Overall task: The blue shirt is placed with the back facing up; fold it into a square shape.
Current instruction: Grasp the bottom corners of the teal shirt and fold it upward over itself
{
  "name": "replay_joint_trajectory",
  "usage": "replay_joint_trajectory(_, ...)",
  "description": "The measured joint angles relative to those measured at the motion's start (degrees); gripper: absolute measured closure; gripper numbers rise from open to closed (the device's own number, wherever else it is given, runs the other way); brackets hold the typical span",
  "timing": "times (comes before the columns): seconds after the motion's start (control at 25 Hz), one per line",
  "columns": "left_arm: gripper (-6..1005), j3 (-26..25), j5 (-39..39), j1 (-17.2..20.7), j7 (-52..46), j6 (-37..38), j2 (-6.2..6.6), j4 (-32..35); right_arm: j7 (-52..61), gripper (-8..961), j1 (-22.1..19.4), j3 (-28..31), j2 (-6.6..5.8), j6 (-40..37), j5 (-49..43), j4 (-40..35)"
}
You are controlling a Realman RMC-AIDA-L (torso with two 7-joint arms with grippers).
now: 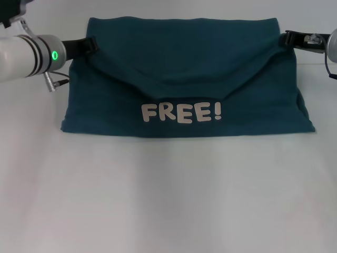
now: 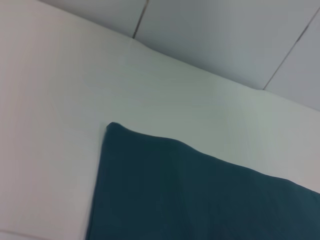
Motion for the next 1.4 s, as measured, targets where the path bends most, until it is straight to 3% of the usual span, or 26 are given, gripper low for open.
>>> replay_joint_trajectory(0.56, 993, 1.89, 0.2, -1.09, 0.03, -2.85, -0.57, -0.1, 0.02, 914, 0.0, 0.11, -0.05, 1.22, 0.55, -0.05)
replay_joint_trajectory(0.88, 992, 6.79, 0.35, -0.88, 0.81, -4.93, -0.5, -1.23, 0.11, 913, -0.31, 0.03, -0.09, -0.11, 0.47, 0.12)
replay_joint_trajectory(1.04, 906, 6.44, 0.05, -0.16, 0.48, -4.91, -0.13, -1.34, 0.37, 913, -0.91, 0.03, -0.65, -1.28, 0.43, 0.37)
replay_joint_trajectory(1.28, 693, 6.15, -0.1, 2.84, -1.58, -3.31, -0.93, 2.25, 3.23, 785, -2.56, 0.62, -2.3, -4.38, 0.59, 0.32)
replay_joint_trajectory(1.4, 605, 6.07, -1.34, 5.73, -2.14, 0.43, -2.09, 6.68, 4.71, 554, -4.89, 0.81, -3.38, -9.94, 2.13, -1.78)
